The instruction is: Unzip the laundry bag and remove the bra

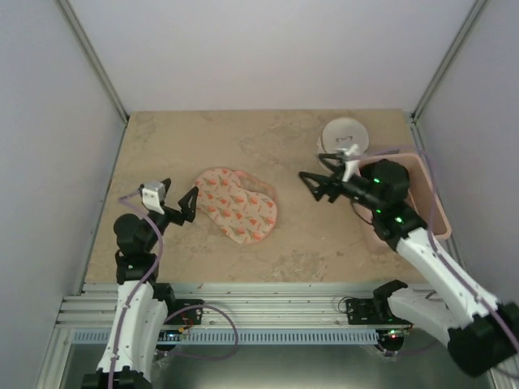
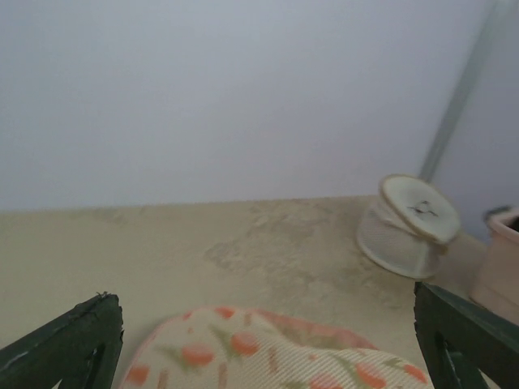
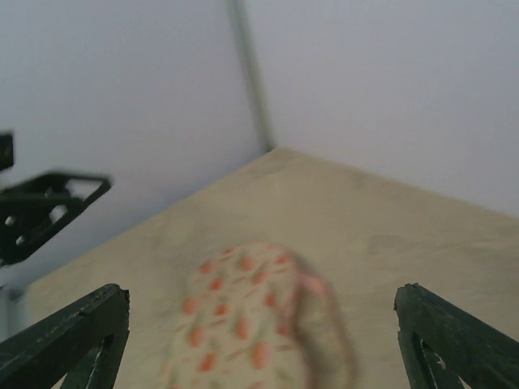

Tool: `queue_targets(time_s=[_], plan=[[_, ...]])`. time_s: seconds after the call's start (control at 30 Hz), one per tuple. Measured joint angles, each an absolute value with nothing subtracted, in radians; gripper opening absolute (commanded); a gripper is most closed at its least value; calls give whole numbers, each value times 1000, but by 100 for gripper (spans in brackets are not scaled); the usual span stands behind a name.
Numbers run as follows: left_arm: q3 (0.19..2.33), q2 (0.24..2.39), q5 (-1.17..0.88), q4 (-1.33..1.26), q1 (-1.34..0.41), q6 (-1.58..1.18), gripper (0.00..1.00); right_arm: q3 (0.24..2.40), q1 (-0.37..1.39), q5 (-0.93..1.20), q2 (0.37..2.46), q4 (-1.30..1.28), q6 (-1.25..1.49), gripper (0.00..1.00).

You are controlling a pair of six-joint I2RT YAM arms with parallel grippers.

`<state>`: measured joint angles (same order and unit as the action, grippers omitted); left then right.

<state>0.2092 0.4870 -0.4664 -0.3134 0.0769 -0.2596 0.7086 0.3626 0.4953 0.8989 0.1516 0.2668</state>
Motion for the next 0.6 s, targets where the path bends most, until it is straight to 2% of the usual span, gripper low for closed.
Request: queue_targets(time_s=[0.1,0.23,0.4,0.6], plan=[[343,551,-574,-217,64,-101,99,835,518,480,1065,53,239,87],[515,664,-587,36,-42,302,99,911,625,463,1245,-46,228,87],[574,789,-427,373,-238,886,87,904,655,467,1373,-109,241,87],[546,927,-223,485,-364,1334,76,895,672,461,1400,-113,256,88]])
